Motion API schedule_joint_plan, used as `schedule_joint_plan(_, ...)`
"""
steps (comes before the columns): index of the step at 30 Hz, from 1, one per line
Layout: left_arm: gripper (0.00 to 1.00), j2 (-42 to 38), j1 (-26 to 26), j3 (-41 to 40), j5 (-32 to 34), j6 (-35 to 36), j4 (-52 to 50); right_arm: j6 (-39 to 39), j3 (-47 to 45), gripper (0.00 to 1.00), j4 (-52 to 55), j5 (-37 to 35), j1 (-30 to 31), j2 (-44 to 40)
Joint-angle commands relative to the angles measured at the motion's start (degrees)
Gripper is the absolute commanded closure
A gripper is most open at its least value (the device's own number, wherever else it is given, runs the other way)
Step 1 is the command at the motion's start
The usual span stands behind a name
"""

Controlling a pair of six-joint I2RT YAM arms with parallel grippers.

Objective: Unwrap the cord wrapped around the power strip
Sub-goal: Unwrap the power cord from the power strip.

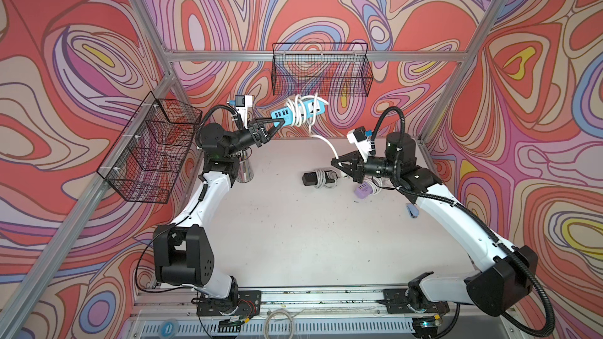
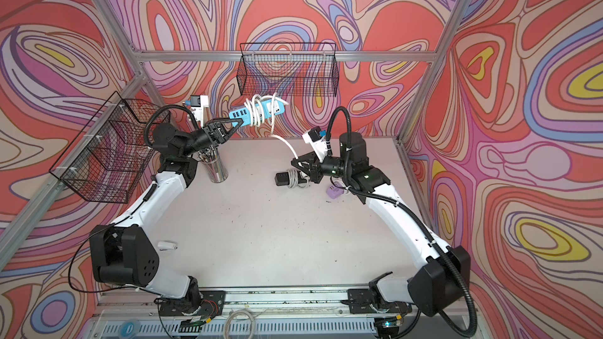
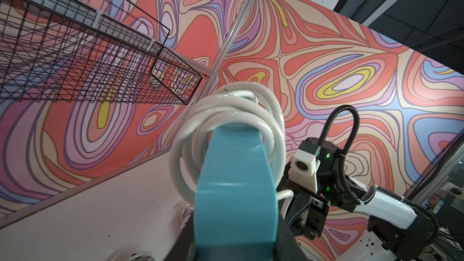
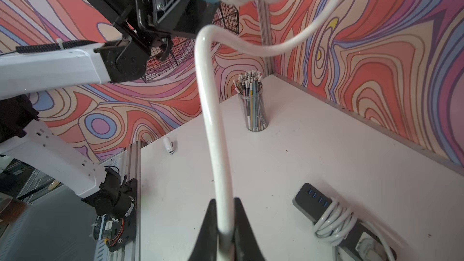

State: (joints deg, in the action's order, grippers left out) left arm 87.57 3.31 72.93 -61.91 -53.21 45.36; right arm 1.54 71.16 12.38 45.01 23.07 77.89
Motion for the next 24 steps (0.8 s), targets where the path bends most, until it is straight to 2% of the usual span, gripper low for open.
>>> schedule_joint_plan(1,1.00,-2.4,-0.5,0.0,1.7,-1.7,7.2,1.4,-3.7,1.00,-3.0,0.4,0.6,2.7)
schedule_joint_plan(11,1.00,-2.0,-1.0,0.0,1.9,-5.3,11.4,6.9,-7.2,1.00,-15.6,-1.7,0.6,14.8)
schedule_joint_plan(19,1.00,-1.0,-1.2,0.0,2.0,-9.4,16.0,10.0,-1.7,1.00,-21.5,-4.3,0.7,26.0)
schedule_joint_plan(24,1.00,-0.7,-1.1,0.2,1.7,-10.6,17.4,10.9,1.9,1.00,-24.0,-6.6,0.2,30.1)
